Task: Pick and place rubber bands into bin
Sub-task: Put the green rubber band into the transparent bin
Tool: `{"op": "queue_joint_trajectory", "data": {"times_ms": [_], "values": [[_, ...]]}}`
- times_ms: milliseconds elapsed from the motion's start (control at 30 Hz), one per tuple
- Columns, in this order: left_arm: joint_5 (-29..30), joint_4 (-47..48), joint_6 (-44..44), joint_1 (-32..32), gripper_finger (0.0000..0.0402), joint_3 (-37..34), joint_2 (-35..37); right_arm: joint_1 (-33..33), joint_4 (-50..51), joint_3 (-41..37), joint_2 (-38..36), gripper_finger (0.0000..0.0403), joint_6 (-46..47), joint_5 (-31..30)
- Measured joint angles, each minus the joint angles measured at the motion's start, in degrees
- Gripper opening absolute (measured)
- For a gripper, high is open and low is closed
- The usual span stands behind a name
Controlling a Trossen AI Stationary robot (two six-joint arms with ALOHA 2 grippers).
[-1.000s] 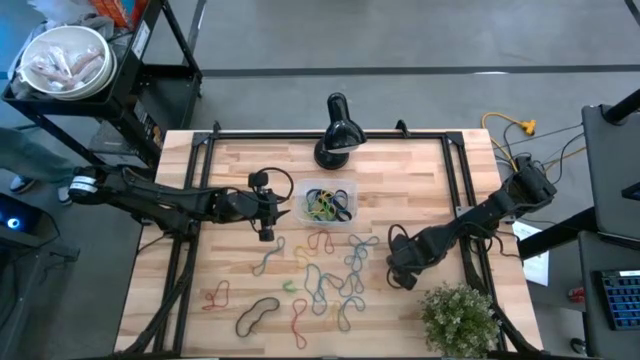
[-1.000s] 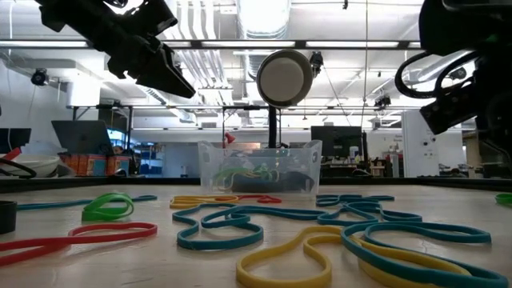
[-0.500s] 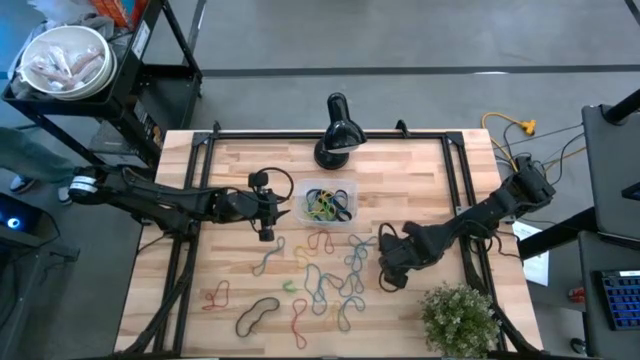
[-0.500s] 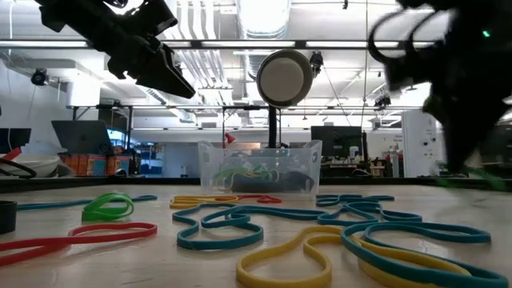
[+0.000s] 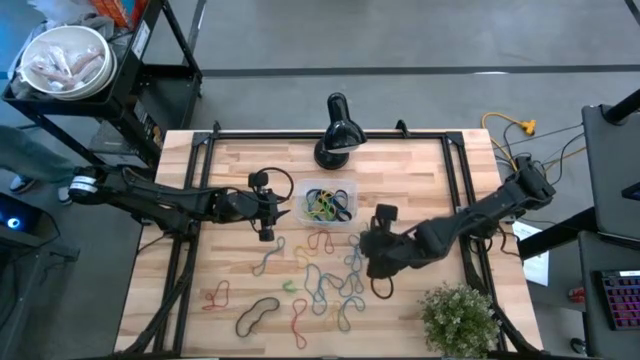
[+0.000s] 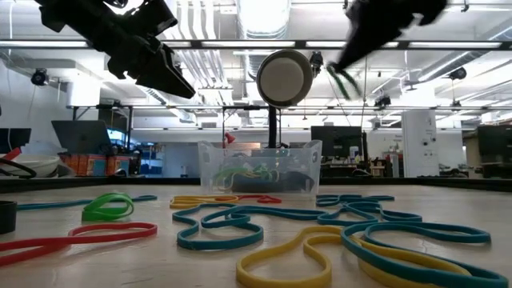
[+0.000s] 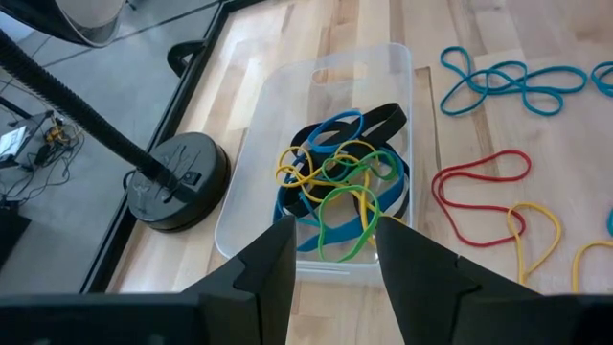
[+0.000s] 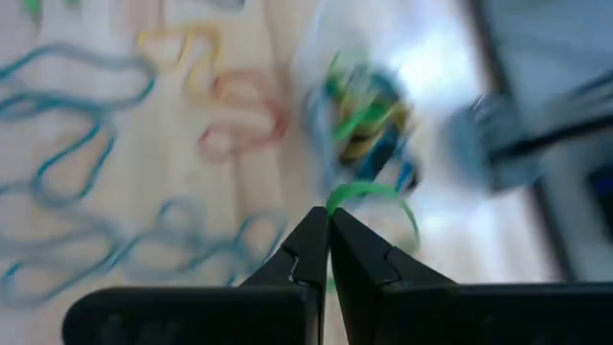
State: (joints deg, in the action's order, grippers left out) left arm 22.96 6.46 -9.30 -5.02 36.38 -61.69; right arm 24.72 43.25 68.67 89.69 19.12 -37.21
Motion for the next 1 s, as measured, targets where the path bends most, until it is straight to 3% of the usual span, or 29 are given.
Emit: {"op": "queue_joint_trajectory", "data": {"times_ms": [200, 333, 567, 700, 1000], "values": [[0.0, 0.0, 0.0, 0.0, 0.0132, 0.0, 0.0, -3.8, -12.9, -0.6, 0.1, 0.0008, -14.2, -2.0], [0.0, 0.0, 0.1, 0.0, 0.0132, 0.0, 0.0, -7.7, -19.3, -2.3, 0.3, 0.0008, -18.9, -1.8], [0.0, 0.0, 0.1, 0.0, 0.0132, -0.2, 0.0, -15.0, -27.0, -6.5, 0.4, 0.0008, -19.3, -0.9], [0.0, 0.0, 0.1, 0.0, 0.0132, -0.2, 0.0, -18.4, -29.4, -8.8, 0.4, 0.0009, -18.4, 2.9], [0.0, 0.0, 0.1, 0.0, 0.0132, -0.2, 0.0, -22.2, -35.8, -12.9, 0.4, 0.0009, -17.6, 6.7]]}}
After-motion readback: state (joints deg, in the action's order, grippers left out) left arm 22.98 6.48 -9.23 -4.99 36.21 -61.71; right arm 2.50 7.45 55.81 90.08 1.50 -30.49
